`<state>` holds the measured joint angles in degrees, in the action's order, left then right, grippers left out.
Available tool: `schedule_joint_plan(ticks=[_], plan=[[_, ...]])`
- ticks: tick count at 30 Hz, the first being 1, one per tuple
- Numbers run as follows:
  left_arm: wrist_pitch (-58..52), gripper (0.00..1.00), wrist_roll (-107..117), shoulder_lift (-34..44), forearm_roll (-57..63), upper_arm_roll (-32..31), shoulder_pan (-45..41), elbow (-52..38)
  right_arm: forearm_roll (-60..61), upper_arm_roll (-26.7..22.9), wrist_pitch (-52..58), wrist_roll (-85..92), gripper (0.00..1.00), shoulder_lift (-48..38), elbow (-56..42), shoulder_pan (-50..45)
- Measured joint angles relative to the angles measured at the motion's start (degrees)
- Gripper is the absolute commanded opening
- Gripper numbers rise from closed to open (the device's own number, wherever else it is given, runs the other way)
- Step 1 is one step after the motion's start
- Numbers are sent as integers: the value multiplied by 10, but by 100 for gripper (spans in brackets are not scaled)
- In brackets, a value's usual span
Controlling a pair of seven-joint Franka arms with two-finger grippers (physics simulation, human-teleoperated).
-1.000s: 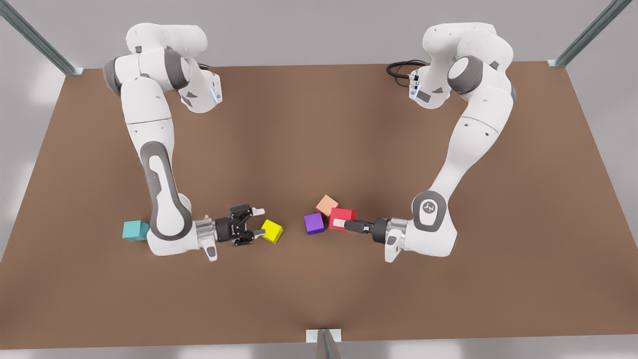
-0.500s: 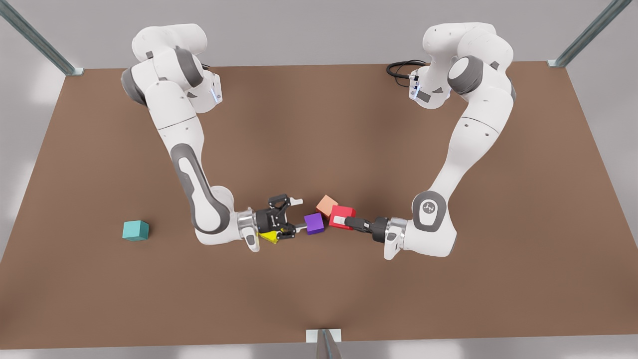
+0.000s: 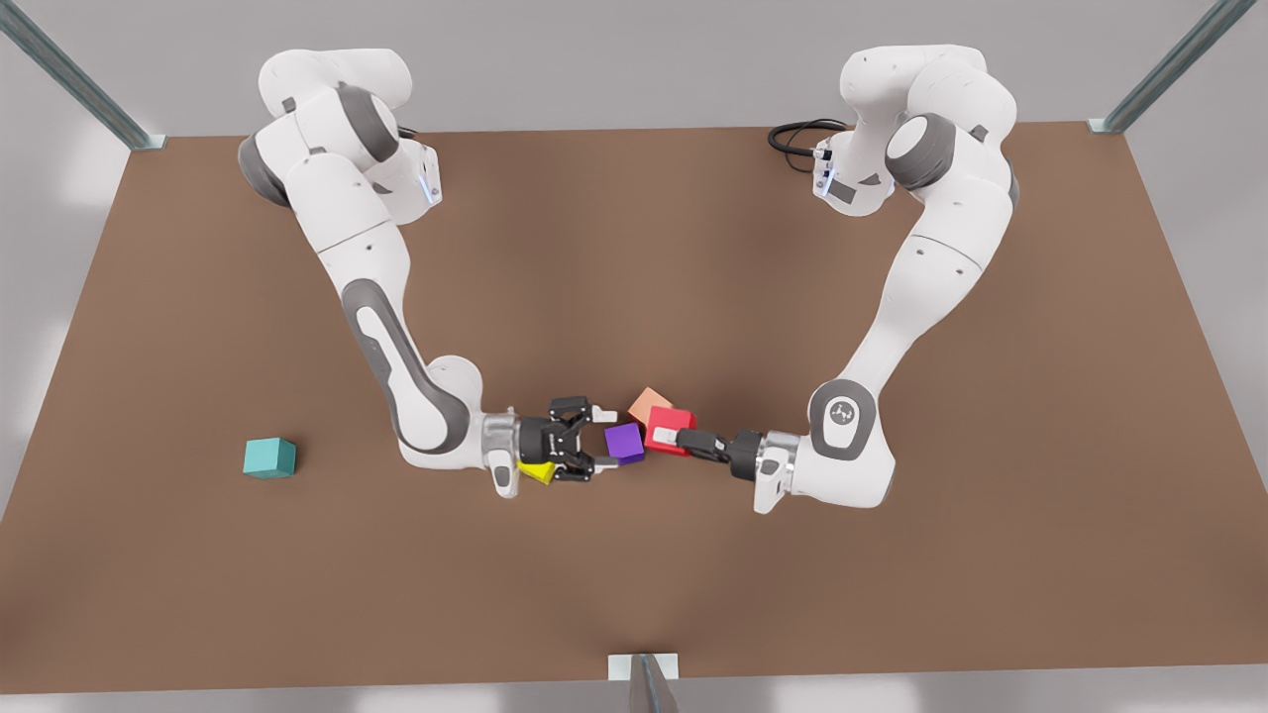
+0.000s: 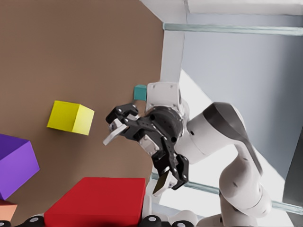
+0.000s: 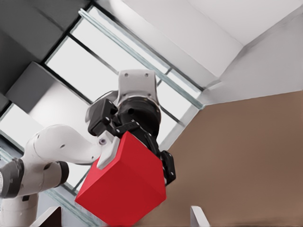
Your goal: Pick up red wooden cube and pass to hand red wooden cube and place in blue wooden cube
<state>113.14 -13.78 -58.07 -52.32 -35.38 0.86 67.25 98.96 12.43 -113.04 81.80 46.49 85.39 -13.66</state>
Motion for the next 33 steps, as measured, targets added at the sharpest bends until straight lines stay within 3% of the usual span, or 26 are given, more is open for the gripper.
schedule_joint_plan(ticks=[6,33], plan=[[27,64,-6,-5,-20,0,-5,0,-9,-1,13,-36,100,-3,3,3],[64,64,-11,-4,-34,0,-23,-1,-3,0,7,324,100,8,-18,-14]])
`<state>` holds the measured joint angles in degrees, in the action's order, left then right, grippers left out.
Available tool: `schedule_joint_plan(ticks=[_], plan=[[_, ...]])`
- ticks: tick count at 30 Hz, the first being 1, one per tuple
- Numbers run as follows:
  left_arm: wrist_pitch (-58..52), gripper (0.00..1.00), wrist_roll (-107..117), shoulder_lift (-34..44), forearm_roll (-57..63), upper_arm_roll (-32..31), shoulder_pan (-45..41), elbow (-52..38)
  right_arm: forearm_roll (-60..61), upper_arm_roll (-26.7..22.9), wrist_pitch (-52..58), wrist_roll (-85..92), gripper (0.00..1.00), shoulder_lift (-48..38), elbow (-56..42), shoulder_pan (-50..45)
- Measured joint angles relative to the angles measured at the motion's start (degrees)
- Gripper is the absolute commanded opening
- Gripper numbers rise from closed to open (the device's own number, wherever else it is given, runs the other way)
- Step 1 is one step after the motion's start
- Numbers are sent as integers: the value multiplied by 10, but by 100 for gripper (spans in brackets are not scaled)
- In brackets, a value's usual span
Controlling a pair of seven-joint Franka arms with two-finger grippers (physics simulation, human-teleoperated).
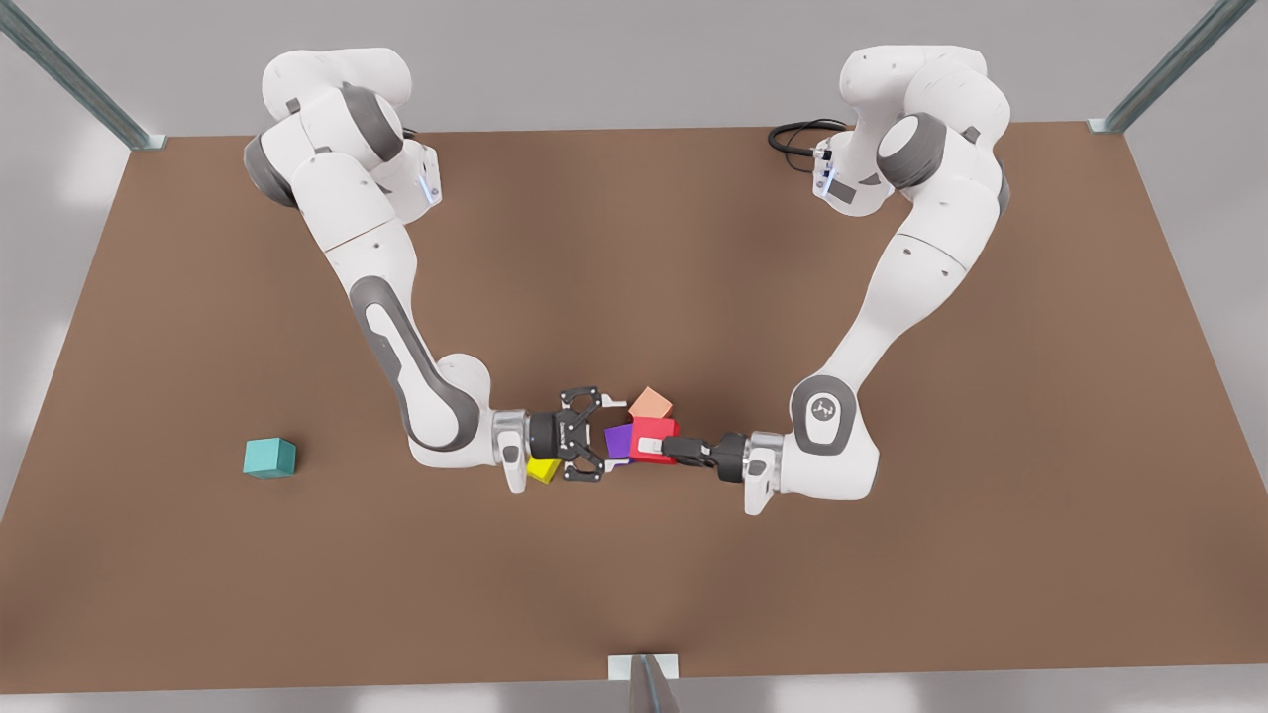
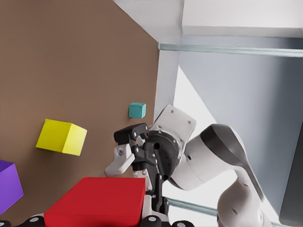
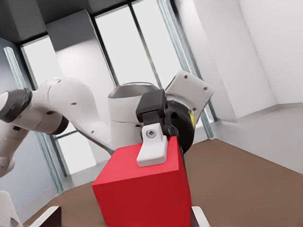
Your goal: Pick up red wooden cube and pass to hand red wooden cube and place in blue wooden cube
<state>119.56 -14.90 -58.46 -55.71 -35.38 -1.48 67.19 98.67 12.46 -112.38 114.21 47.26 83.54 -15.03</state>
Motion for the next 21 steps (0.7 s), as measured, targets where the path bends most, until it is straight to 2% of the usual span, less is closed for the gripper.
schedule_joint_plan(ticks=[17,18,19,20,21], plan=[[24,64,8,-1,-7,-1,-21,-1,5,19,-26,74,100,35,-54,-22],[26,64,9,-1,-7,-1,-21,-1,5,20,-27,76,90,36,-55,-23],[27,64,9,0,-7,-1,-21,-1,5,21,-27,78,61,37,-55,-23],[28,64,10,0,-7,-1,-21,-1,4,21,-27,80,50,37,-56,-23],[28,66,10,0,-7,-1,-21,-1,4,21,-28,81,50,38,-56,-23]])
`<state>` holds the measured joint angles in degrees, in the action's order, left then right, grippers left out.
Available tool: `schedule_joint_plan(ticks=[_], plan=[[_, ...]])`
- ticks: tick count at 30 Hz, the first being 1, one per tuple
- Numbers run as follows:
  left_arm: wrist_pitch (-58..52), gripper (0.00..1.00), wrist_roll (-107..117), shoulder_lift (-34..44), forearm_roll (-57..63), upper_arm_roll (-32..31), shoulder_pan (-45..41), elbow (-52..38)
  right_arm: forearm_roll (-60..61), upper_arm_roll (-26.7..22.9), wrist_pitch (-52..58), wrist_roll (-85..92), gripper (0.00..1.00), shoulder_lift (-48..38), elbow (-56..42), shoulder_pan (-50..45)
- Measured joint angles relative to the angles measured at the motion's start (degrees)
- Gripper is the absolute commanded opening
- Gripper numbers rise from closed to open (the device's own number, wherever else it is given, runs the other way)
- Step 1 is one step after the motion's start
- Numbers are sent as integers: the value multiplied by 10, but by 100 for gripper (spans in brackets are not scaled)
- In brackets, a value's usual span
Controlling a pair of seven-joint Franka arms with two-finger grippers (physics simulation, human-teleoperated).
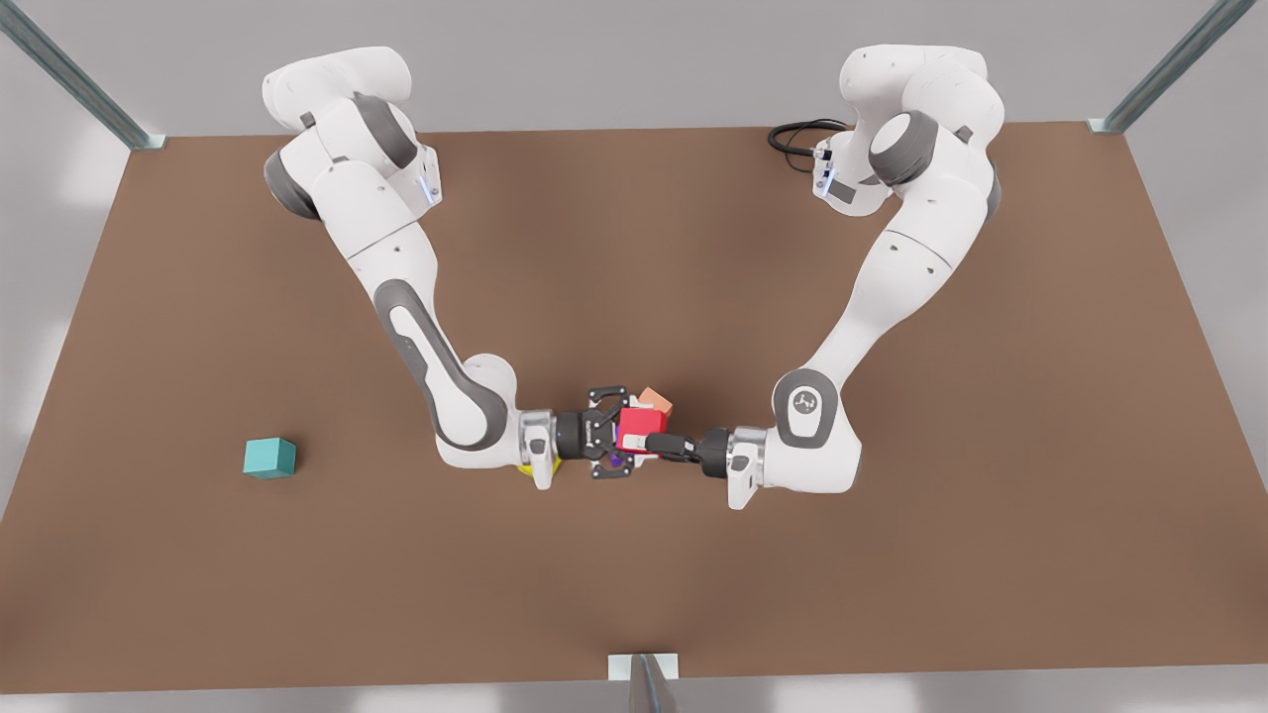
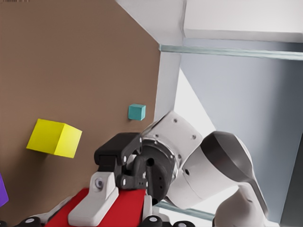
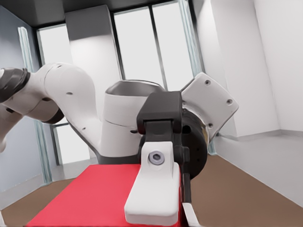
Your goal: Pick up red wooden cube and pass to hand red wooden cube and place in blue wooden cube
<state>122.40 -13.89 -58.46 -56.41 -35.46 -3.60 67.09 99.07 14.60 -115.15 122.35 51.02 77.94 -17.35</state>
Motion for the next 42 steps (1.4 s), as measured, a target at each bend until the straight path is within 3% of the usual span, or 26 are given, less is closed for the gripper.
schedule_joint_plan(ticks=[2,4,10,14,17,20,21,23,25,29,32,38,42], plan=[[1,70,1,0,0,0,0,0,-1,0,0,3,50,0,0,0],[1,100,-2,1,-5,0,0,0,-2,0,0,5,50,0,0,2],[-3,100,-5,4,-2,1,17,0,-6,-5,3,11,50,-1,4,11],[-49,100,-6,20,26,-1,99,0,-88,-7,20,12,51,-9,15,77],[-128,100,0,116,213,-1,181,-16,-235,-41,34,-8,51,-122,121,118],[-217,100,15,236,477,0,199,-22,-466,-87,42,-56,51,-166,121,124],[-244,100,21,289,534,28,192,1,-547,-99,43,-70,51,-169,113,125],[-267,100,32,427,566,184,95,132,-694,-131,44,-90,52,-163,88,125],[-290,100,41,463,574,234,73,158,-810,-169,43,-101,52,-156,66,126],[-327,100,62,449,583,251,60,140,-946,-215,34,-117,52,-160,72,125],[-347,100,74,415,594,252,85,125,-1004,-241,6,-127,52,-184,130,125],[-365,100,93,409,625,249,86,111,-1053,-304,-82,-143,52,-196,208,125],[-370,100,103,409,630,248,86,111,-1062,-318,-127,-151,52,-197,234,126]])
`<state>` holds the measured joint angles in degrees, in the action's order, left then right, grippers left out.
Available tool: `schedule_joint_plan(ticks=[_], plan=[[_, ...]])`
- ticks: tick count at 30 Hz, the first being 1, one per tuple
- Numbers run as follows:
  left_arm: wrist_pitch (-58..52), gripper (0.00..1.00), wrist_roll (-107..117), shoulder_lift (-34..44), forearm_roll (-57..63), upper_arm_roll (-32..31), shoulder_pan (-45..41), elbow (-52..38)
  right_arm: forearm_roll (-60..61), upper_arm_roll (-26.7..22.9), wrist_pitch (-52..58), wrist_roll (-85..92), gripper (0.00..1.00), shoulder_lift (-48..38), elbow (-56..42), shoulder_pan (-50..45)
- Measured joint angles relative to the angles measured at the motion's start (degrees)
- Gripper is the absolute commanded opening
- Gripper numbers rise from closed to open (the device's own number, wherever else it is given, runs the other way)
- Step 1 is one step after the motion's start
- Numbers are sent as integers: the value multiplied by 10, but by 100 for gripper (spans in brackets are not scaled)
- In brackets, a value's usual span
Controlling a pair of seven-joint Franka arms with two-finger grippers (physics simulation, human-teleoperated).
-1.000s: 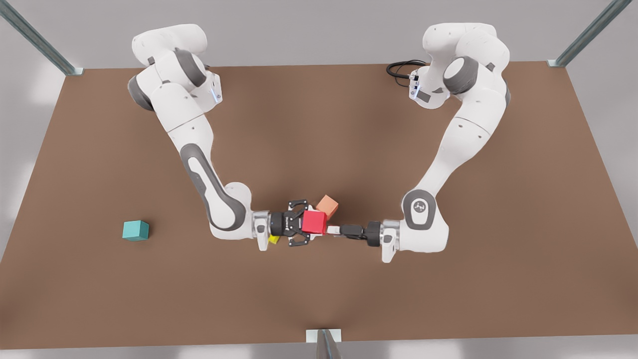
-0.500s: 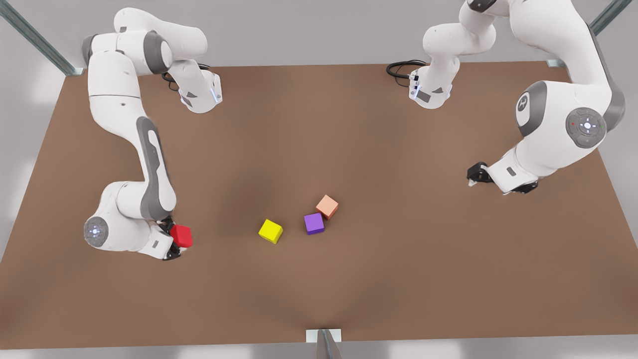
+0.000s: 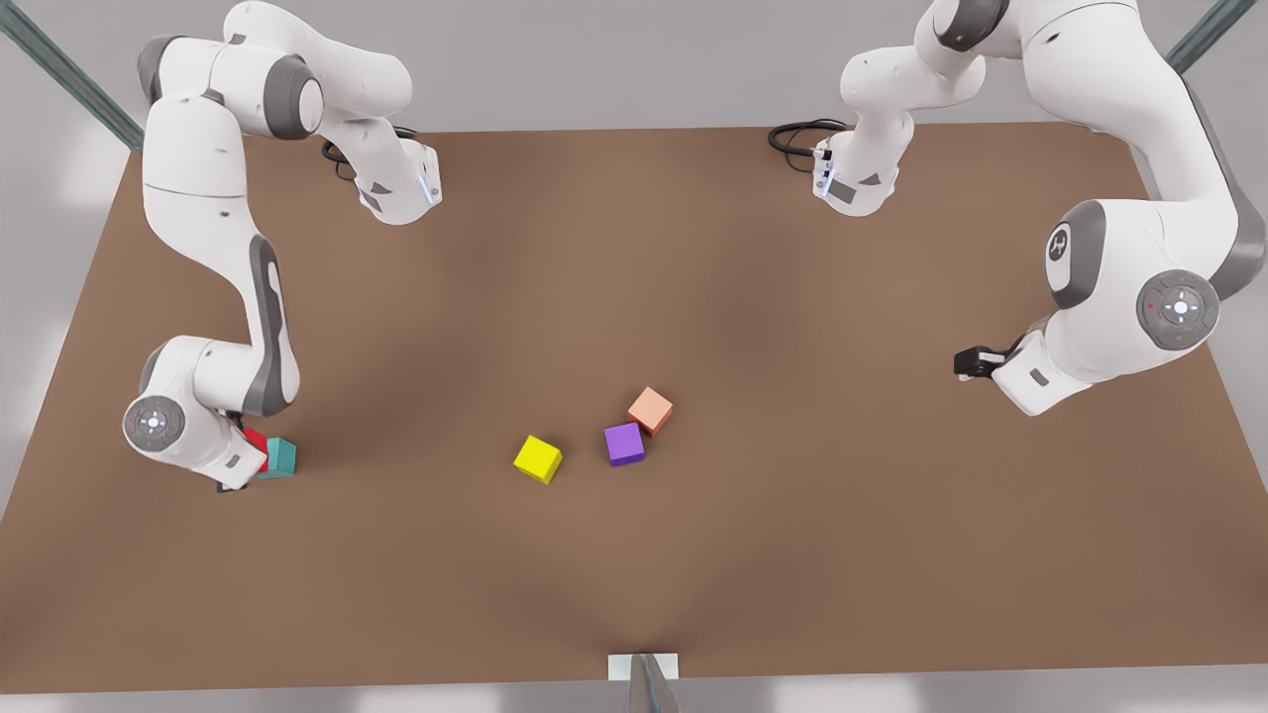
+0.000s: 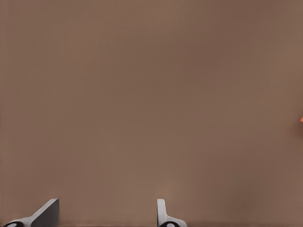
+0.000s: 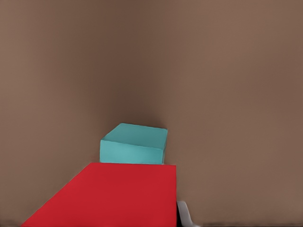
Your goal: Pick up red wooden cube and pass to hand red wooden cube and place in blue wooden cube
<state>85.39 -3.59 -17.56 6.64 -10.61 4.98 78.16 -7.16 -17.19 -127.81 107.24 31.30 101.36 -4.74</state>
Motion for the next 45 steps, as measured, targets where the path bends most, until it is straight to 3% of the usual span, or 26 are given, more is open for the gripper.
schedule_joint_plan(ticks=[14,15,16,17,33,40,45], plan=[[-7,100,21,0,3,0,-2,0,16,4,-45,-22,56,-6,60,21],[-7,100,22,0,3,0,-2,0,21,4,-46,-23,61,-6,62,21],[-7,100,23,0,3,0,-2,0,25,5,-46,-23,98,-5,64,21],[-7,100,24,0,3,0,-2,0,31,5,-47,-23,100,-5,65,21],[-8,100,32,0,3,-1,-3,0,51,6,0,-25,100,-25,39,14],[-9,100,34,0,3,-1,-4,0,53,5,132,-29,100,-95,-15,-7],[-9,100,35,0,3,-1,-6,0,52,6,282,-136,100,-105,-135,-48]])
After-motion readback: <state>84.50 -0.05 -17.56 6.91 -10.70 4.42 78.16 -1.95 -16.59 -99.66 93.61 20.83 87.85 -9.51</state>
